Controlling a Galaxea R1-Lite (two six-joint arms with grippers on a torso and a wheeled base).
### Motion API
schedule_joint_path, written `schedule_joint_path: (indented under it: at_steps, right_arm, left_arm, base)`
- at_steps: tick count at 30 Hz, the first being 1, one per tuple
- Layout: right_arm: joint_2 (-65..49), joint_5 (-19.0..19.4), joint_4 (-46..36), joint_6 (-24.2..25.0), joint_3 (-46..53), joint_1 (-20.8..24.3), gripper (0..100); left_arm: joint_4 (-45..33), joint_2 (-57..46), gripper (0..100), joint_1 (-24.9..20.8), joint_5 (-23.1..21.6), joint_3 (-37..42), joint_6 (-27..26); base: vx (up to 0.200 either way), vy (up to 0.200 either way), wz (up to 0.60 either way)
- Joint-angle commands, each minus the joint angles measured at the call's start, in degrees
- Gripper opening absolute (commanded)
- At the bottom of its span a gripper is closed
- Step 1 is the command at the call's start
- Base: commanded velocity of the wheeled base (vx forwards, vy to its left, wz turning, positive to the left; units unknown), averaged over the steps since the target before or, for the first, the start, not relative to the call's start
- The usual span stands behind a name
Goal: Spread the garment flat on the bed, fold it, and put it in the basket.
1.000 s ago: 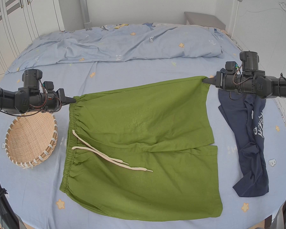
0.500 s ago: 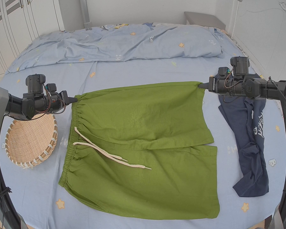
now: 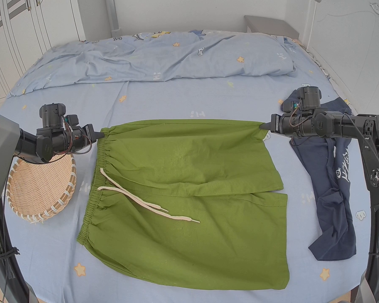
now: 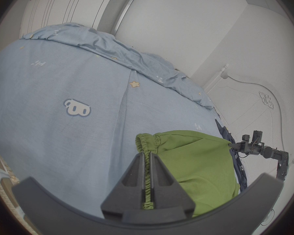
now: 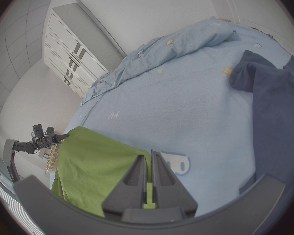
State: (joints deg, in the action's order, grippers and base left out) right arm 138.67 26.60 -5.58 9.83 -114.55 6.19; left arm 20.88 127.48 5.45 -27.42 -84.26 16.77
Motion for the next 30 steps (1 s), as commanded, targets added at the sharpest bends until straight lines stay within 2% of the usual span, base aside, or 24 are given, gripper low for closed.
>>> schedule_joint_path:
  at_steps: [1,4,5,14,20,22,26,27,30]
  right_arm:
    - [0.81,-0.06,-0.04,0.02,-0.04,-0.13,0]
    - [0.81,-0.14,-0.04,0.02,-0.04,-0.13,0]
    - [0.81,-0.23,-0.04,0.11,-0.04,-0.13,100]
    - [0.11,-0.50,0.22,0.63,-0.04,0.05,100]
    - [-2.61,-0.41,-0.13,0.90,-0.04,-0.48,100]
    - [-5.87,-0.41,-0.13,2.30,-0.04,-1.36,100]
    - [-11.67,0.21,0.05,3.89,5.22,-2.24,100]
    - [-15.71,0.29,0.05,3.97,10.67,-2.50,100]
    - [-22.83,0.56,0.40,3.89,22.71,-2.68,100]
  left_arm:
    - [0.04,0.67,0,-0.18,0.70,-0.20,0.01]
    - [0.04,0.67,0,-0.18,0.70,-0.11,-0.08]
    - [0.04,0.67,100,-0.26,0.70,-0.03,-0.08]
    - [2.23,-0.48,100,-0.26,0.79,1.64,0.01]
    - [3.46,-5.22,100,-0.97,0.79,4.72,0.54]
    - [3.38,-8.82,100,-1.58,0.79,6.13,3.70]
    - [2.94,-13.31,100,-2.37,0.70,8.76,9.51]
    - [2.76,-16.21,100,-2.99,0.61,12.10,12.93]
    - [3.38,-20.34,100,-2.81,0.08,20.01,14.87]
  base:
    - [0.000,0.000,0.00]
    - [0.000,0.000,0.00]
    - [0.000,0.000,0.00]
    - [0.000,0.000,0.00]
    - [0.000,0.000,0.00]
    - [0.000,0.000,0.00]
    - [0.000,0.000,0.00]
    - [0.000,0.000,0.00]
    - [0.000,0.000,0.00]
